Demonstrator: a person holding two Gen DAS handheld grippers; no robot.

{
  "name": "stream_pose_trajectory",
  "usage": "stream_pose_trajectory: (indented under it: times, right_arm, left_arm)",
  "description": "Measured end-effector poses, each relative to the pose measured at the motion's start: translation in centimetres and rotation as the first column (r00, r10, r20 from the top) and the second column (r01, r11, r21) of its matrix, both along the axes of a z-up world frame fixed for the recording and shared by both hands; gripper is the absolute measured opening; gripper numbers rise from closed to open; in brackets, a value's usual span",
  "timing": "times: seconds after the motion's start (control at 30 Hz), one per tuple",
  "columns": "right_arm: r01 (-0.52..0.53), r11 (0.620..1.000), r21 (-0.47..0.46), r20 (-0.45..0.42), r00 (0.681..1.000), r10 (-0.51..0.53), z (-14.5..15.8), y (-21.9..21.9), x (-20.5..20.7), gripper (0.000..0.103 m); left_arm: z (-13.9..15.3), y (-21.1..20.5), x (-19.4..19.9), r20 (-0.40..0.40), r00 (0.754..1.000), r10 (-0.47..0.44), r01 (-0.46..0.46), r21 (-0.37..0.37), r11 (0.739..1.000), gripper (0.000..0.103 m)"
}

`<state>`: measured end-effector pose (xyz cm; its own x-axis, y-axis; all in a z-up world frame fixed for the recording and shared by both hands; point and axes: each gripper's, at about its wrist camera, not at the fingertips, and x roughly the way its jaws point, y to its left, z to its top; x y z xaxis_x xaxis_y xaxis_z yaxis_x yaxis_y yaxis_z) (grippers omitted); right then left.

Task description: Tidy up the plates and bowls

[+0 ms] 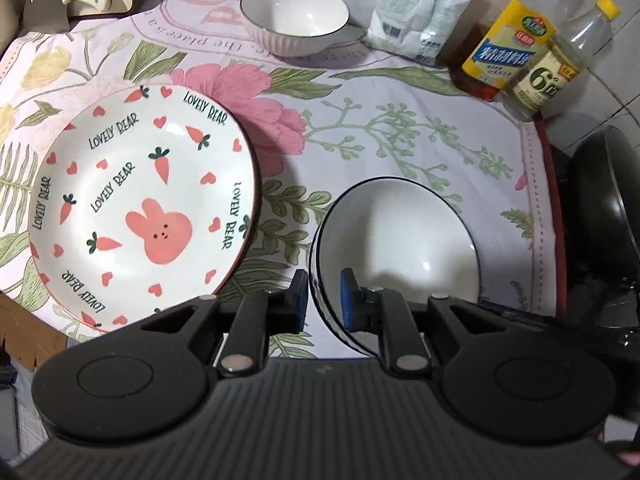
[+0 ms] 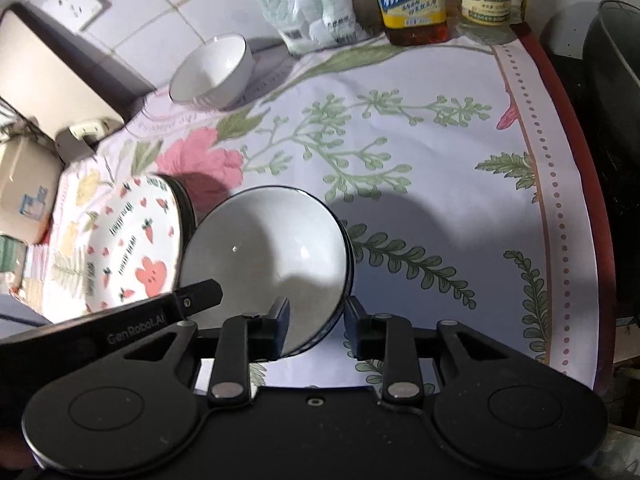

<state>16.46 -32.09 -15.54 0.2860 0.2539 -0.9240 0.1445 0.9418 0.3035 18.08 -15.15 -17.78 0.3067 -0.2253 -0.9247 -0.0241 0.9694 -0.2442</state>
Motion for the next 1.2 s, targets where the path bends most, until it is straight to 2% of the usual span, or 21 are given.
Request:
stream_pose_trajectory:
  times: [0.13, 0.27, 0.4, 0.63, 0.77, 0.87, 1.0, 1.1, 1.17, 1.2]
  right_arm:
    - [0.009, 1.0, 0.017, 0.019, 1.0, -0.009, 0.8, -0.3, -0.3, 0.035]
    - [-0.009, 1.0, 0.023, 0.041, 0.999, 0.008, 1.8, -0.2, -1.0, 0.035]
    - [-0.059, 0.998, 0.027, 0.117, 0.992, 0.055, 3.5, 0.2, -2.2, 0.035]
    - [-0.164, 0.986, -0.012, 0.262, 0.952, 0.162, 6.9, 1.1, -3.4, 0.035]
    - [-0.22, 0.975, -0.032, 0.341, 0.915, 0.218, 8.8, 1.7, -3.6, 0.037]
    - [-0.249, 0.967, -0.056, 0.372, 0.894, 0.252, 9.9, 2.0, -3.4, 0.047]
    - [-0.271, 0.96, -0.074, 0.372, 0.886, 0.278, 10.6, 2.1, -2.2, 0.048]
    - [-0.312, 0.947, -0.08, 0.39, 0.864, 0.318, 11.1, 2.1, -1.1, 0.05]
    - [-0.347, 0.933, -0.093, 0.415, 0.838, 0.353, 11.4, 2.2, -0.5, 0.057]
    - [-0.362, 0.927, -0.099, 0.434, 0.822, 0.368, 11.5, 2.2, -0.2, 0.064]
  left_arm:
    - [0.4, -0.2, -0.1, -0.003, 1.0, -0.026, 0.026, 0.028, 0.999, 0.012]
    - [1.1, -0.1, -0.7, -0.006, 0.999, -0.045, 0.045, 0.023, 0.999, 0.012]
    - [2.5, 0.1, -1.5, 0.006, 0.998, -0.065, 0.065, 0.033, 0.997, 0.012]
    - [6.3, 1.4, -2.7, 0.069, 0.993, -0.096, 0.094, 0.026, 0.995, 0.013]
    - [8.3, 1.8, -3.1, 0.105, 0.987, -0.12, 0.116, 0.044, 0.992, 0.015]
    - [9.3, 2.2, -3.1, 0.115, 0.985, -0.125, 0.12, 0.049, 0.991, 0.015]
    - [9.9, 2.8, -2.4, 0.112, 0.987, -0.115, 0.109, 0.061, 0.992, 0.017]
    - [10.1, 3.4, -1.7, 0.118, 0.989, -0.093, 0.087, 0.059, 0.994, 0.018]
    - [10.2, 3.7, -1.2, 0.132, 0.988, -0.083, 0.076, 0.058, 0.995, 0.022]
    - [10.3, 3.9, -0.9, 0.147, 0.986, -0.079, 0.072, 0.051, 0.996, 0.023]
